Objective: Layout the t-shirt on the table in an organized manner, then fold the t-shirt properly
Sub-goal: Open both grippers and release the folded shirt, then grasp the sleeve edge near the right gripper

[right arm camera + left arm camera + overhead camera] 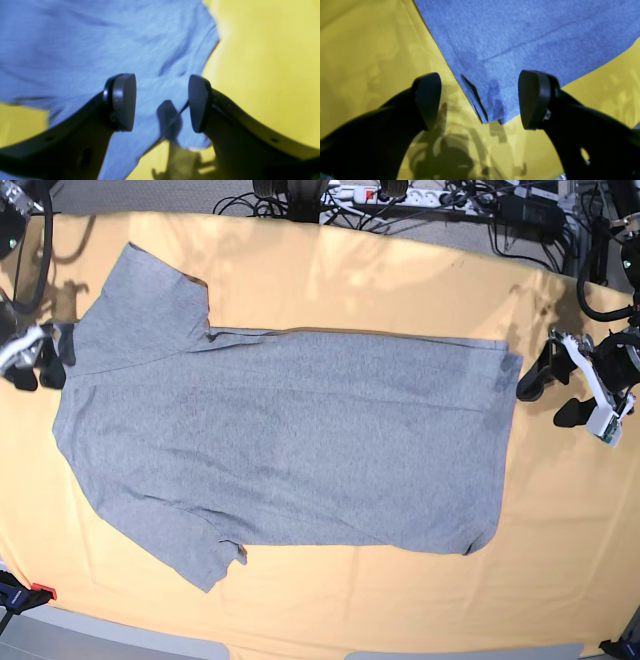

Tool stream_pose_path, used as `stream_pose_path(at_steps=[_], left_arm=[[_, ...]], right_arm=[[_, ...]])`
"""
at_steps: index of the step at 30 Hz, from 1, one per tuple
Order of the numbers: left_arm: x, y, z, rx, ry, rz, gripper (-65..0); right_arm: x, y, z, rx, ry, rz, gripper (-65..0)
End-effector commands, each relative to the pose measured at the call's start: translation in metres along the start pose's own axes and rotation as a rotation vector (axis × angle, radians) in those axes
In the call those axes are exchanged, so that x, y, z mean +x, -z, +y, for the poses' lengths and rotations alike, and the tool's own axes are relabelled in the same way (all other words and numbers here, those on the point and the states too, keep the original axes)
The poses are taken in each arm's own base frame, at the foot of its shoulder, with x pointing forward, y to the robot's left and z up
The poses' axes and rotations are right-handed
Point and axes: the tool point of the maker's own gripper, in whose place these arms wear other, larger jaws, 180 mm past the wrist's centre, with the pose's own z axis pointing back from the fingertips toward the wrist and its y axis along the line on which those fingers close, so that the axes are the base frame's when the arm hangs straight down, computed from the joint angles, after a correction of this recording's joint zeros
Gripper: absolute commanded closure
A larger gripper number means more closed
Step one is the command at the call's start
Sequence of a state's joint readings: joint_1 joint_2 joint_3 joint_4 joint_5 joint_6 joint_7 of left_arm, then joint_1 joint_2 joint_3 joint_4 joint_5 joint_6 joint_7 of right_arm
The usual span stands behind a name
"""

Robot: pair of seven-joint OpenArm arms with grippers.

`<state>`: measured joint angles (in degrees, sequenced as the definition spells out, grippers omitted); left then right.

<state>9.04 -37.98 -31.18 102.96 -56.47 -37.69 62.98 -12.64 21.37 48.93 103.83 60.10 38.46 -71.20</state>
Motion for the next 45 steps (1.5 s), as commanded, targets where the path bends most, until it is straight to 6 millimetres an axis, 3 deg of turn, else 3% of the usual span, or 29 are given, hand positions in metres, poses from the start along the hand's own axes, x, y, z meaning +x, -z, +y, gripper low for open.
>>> stream_pose_path(at_steps=[1, 8, 17, 23, 31, 37, 40, 43, 45], left_arm=[[0.013, -0.006, 0.004, 0.011, 0.021, -0.034, -48.1], [0.013, -0.006, 0.004, 0.01, 0.02, -0.036, -48.1], [0.014, -0.005, 0.003, 0.005, 0.016, -0.041, -48.1], [0.014, -0.006, 0.002, 0.004, 0.016, -0.042, -48.1], [0.014, -0.006, 0.005, 0.018, -0.01, -0.04, -48.1], [0.014, -0.006, 0.005, 0.018, -0.01, -0.041, -48.1], [0.014, -0.006, 0.005, 0.018, -0.01, -0.041, -48.1], [0.014, -0.006, 0.005, 0.018, -0.01, -0.042, -48.1], [0.014, -0.006, 0.005, 0.018, -0.01, -0.042, -48.1]], right_arm=[[0.002, -0.009, -0.004, -0.015, -0.021, -0.016, -35.3], [-0.056, -0.027, 0.018, 0.052, 0.138, 0.024, -35.3], [-0.104, -0.026, 0.047, 0.078, 0.275, 0.081, -35.4], [-0.118, -0.022, 0.056, 0.079, 0.3, 0.114, -35.4], [-0.149, 0.001, 0.071, 0.117, 0.333, 0.193, -35.4], [-0.144, 0.007, 0.092, 0.212, 0.354, 0.186, -35.3], [-0.143, 0.008, 0.102, 0.261, 0.364, 0.192, -26.8], [-0.141, 0.007, 0.099, 0.256, 0.349, 0.195, -1.1], [-0.136, 0.006, 0.093, 0.25, 0.323, 0.195, 0.0]])
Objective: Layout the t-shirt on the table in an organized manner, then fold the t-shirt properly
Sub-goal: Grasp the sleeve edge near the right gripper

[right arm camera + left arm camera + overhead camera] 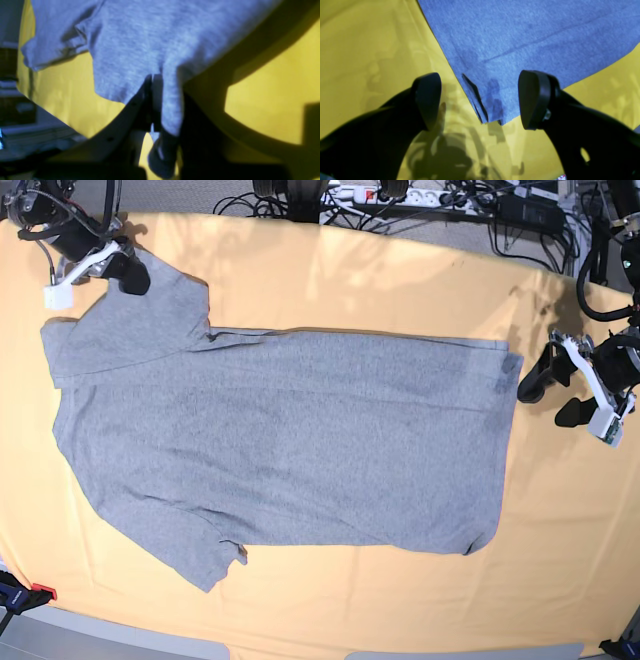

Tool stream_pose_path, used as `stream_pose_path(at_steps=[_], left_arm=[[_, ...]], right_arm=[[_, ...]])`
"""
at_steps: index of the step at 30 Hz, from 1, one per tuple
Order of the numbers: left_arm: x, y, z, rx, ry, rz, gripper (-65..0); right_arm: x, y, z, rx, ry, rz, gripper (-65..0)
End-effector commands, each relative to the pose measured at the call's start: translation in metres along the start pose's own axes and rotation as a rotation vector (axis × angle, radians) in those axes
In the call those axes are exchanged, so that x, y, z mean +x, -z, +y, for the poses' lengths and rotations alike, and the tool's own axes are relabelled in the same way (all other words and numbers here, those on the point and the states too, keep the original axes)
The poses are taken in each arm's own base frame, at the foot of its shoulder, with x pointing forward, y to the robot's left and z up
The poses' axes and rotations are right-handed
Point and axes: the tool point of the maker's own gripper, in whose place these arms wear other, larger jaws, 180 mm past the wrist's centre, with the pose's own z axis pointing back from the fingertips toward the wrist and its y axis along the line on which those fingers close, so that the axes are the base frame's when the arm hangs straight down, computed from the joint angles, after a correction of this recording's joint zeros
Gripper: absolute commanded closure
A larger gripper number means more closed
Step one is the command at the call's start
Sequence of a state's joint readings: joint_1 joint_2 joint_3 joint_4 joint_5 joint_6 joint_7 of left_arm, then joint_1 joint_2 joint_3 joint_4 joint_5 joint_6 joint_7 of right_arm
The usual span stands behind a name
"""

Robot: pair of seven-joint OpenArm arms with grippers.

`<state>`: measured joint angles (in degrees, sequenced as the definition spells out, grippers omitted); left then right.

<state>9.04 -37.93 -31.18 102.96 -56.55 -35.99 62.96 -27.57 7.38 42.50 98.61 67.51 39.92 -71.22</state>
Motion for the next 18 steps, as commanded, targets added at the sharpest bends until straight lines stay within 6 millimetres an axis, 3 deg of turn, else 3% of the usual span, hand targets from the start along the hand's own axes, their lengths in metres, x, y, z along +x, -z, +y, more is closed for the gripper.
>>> stream_pose_path(at_steps=[1, 5, 10, 14, 18], left_arm=[[0.014, -0.006, 0.003, 0.006, 0.018, -0.04, -48.1], [0.014, -0.006, 0.003, 0.005, 0.018, -0.04, -48.1], [0.014, -0.006, 0.002, 0.005, 0.017, -0.04, -48.1], [0.014, -0.006, 0.003, 0.005, 0.018, -0.04, -48.1], [0.014, -0.006, 0.003, 0.005, 0.017, -0.04, -48.1]], right_arm=[[0.009, -0.007, -0.004, -0.02, -0.043, 0.001, 0.0], [0.037, -0.016, -0.001, -0.03, -0.144, -0.026, 0.0], [0.089, -0.021, 0.03, 0.019, -0.285, -0.146, 0.0], [0.121, -0.011, 0.044, 0.046, -0.346, -0.207, 0.0], [0.137, 0.013, 0.063, 0.077, -0.427, -0.191, 0.0]])
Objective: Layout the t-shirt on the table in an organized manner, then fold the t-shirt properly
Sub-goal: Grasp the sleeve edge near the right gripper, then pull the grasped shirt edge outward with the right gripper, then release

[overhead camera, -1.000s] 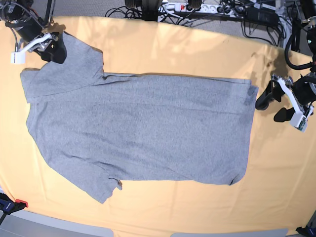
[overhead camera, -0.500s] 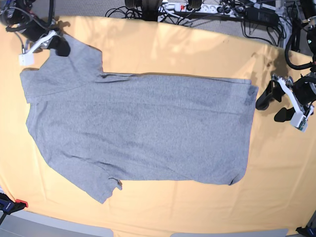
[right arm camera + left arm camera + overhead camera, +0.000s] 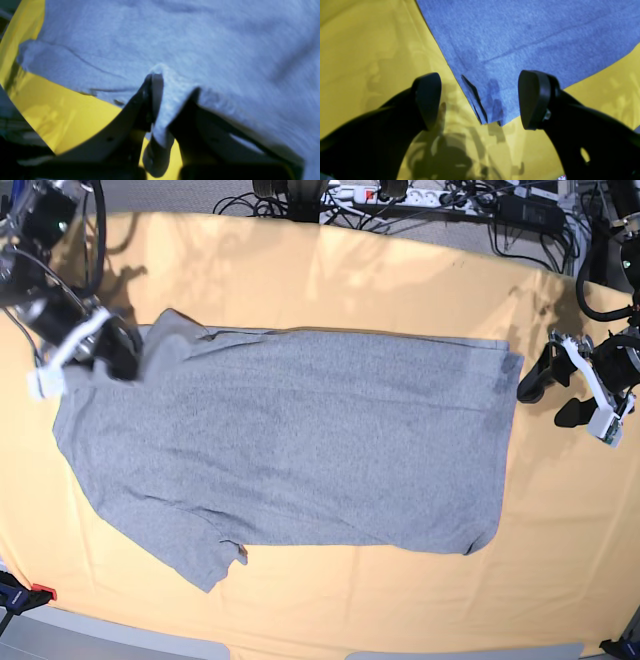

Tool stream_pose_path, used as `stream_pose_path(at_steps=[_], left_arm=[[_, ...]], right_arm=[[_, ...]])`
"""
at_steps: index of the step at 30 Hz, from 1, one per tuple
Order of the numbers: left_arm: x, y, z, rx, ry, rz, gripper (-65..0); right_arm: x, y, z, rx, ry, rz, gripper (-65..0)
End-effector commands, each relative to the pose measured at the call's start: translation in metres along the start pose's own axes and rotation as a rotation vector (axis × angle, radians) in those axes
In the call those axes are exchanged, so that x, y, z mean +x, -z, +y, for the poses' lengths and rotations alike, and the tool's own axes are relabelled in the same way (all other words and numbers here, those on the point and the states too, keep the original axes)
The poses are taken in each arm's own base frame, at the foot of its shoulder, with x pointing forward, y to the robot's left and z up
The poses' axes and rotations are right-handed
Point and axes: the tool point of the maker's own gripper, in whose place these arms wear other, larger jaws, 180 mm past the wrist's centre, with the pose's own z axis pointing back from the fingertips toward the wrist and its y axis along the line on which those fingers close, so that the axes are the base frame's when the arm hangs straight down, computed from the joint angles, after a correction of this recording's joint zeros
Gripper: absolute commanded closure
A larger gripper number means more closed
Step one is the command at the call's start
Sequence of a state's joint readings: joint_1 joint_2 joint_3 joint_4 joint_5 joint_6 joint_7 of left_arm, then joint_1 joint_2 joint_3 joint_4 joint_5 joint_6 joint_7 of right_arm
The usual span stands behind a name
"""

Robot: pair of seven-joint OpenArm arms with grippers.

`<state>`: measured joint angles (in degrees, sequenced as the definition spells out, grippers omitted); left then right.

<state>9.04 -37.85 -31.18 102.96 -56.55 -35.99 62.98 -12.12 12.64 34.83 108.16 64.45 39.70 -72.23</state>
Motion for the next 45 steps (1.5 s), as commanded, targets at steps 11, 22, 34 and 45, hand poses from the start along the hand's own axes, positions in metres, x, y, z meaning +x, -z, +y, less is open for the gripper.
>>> stream_pose_path(at_steps=[11, 22, 34, 45], left_arm=[[0.014, -0.006, 0.003, 0.006, 0.018, -0.039, -48.1], [0.013, -0.006, 0.003, 0.006, 0.018, -0.035, -48.1], [0.013, -0.006, 0.003, 0.006, 0.018, -0.035, -48.1], [0.013, -0.006, 0.003, 0.006, 0.018, -0.036, -48.1]], right_arm=[[0.057, 0.044, 0.002, -0.089, -0.279, -0.046, 0.0], [0.065, 0.065, -0.03, -0.14, -0.236, -0.073, 0.0], [0.074, 0.102, -0.061, -0.103, -0.084, -0.06, 0.0], [0.076, 0.099, -0.107, -0.343, 0.018, -0.049, 0.0]])
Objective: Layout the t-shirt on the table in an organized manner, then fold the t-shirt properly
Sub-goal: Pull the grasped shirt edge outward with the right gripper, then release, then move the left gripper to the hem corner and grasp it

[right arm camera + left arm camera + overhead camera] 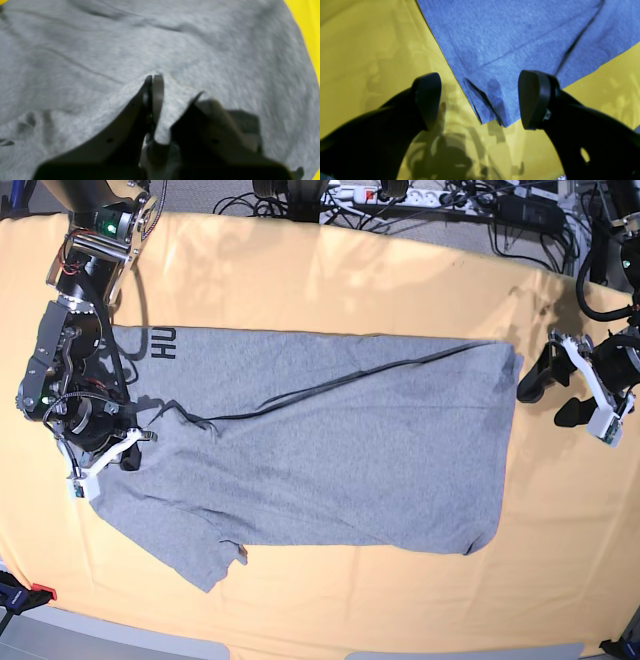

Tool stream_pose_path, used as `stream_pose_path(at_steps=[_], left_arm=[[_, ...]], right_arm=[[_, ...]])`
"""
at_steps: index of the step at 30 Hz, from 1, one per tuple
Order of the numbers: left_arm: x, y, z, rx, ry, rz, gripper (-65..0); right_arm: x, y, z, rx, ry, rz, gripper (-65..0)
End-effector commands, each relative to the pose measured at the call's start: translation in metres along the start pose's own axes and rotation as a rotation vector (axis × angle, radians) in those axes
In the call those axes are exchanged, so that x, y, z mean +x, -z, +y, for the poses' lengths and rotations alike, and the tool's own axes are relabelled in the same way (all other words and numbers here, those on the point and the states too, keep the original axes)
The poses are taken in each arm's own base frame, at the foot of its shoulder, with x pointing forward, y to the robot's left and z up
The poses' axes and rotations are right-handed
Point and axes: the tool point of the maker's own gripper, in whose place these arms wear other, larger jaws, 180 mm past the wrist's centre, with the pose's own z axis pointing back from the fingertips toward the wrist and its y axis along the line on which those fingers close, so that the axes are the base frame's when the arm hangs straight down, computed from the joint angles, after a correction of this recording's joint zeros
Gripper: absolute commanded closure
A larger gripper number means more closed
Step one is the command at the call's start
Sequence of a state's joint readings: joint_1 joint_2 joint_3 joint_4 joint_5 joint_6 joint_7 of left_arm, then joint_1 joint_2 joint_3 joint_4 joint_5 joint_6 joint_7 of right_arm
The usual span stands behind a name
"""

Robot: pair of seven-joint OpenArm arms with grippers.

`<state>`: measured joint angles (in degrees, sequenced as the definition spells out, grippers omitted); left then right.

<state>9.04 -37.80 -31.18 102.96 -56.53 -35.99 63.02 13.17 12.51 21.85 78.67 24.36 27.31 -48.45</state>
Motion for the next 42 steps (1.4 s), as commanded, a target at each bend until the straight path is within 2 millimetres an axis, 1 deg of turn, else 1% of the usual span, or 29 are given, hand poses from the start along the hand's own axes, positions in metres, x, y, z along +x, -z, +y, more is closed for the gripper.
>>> stream_pose_path(at_steps=[1, 5, 10, 12, 14, 15, 16, 19, 23, 24, 26, 28, 29, 32, 33, 35, 37, 42], left_arm=[[0.013, -0.006, 0.003, 0.006, 0.019, -0.037, -48.1], [0.014, -0.005, 0.003, 0.005, 0.017, -0.042, -48.1], [0.014, -0.006, 0.003, 0.006, 0.018, -0.041, -48.1], [0.013, -0.006, 0.004, 0.011, 0.02, -0.037, -48.1], [0.013, -0.006, 0.004, 0.012, 0.02, -0.036, -48.1], [0.013, -0.005, 0.004, 0.012, 0.02, -0.036, -48.1], [0.013, -0.005, 0.004, 0.012, 0.02, -0.036, -48.1], [0.013, -0.005, 0.004, 0.013, 0.021, -0.034, -48.1], [0.013, -0.006, 0.004, 0.013, 0.022, -0.034, -48.1], [0.013, -0.006, 0.004, 0.013, 0.022, -0.034, -48.1], [0.014, -0.006, 0.003, 0.006, 0.023, -0.038, -48.1], [0.011, -0.006, -0.004, -0.033, 0.043, -0.027, -48.1], [0.01, -0.007, -0.014, -0.088, 0.058, -0.02, -48.1], [0.008, -0.014, -0.047, -0.278, 0.004, -0.001, -48.1], [0.011, -0.016, -0.056, -0.331, -0.009, -0.018, -48.1], [0.015, -0.018, -0.059, -0.35, -0.015, -0.036, -48.1], [0.013, -0.018, -0.06, -0.35, -0.013, -0.03, -48.1], [0.014, -0.021, -0.058, -0.344, 0.011, -0.01, -48.1]], right_arm=[[0.024, -0.004, -0.006, -0.023, -0.007, -0.063, 0.0], [0.02, -0.004, -0.013, -0.066, 0.002, -0.044, 0.0], [0.022, -0.004, -0.013, -0.065, -0.002, -0.048, -0.3], [0.027, -0.005, -0.016, -0.08, 0.005, -0.056, -13.2], [0.035, -0.006, -0.026, -0.131, 0.027, -0.065, -26.6], [0.04, -0.007, -0.029, -0.148, 0.026, -0.072, -30.8], [0.048, -0.008, -0.029, -0.149, 0.019, -0.085, -32.6], [0.074, -0.015, -0.023, -0.11, -0.028, -0.138, -32.7], [0.104, -0.036, -0.014, -0.063, -0.095, -0.198, -32.6], [0.109, -0.042, -0.011, -0.051, -0.124, -0.206, -32.6], [0.113, -0.053, -0.009, -0.042, -0.17, -0.188, -32.6], [0.113, -0.064, -0.004, -0.014, -0.205, -0.16, -32.4], [0.112, -0.068, -0.001, 0.011, -0.227, -0.139, -30.3], [0.101, -0.08, 0.005, 0.074, -0.291, -0.065, -17.3], [0.099, -0.085, 0.008, 0.105, -0.3, -0.062, -14.3], [0.095, -0.095, 0.009, 0.158, -0.319, -0.066, -13.7], [0.091, -0.106, 0.001, 0.172, -0.313, -0.06, -13.6], [0.079, -0.138, -0.035, 0.141, -0.214, -0.101, -13.6]])
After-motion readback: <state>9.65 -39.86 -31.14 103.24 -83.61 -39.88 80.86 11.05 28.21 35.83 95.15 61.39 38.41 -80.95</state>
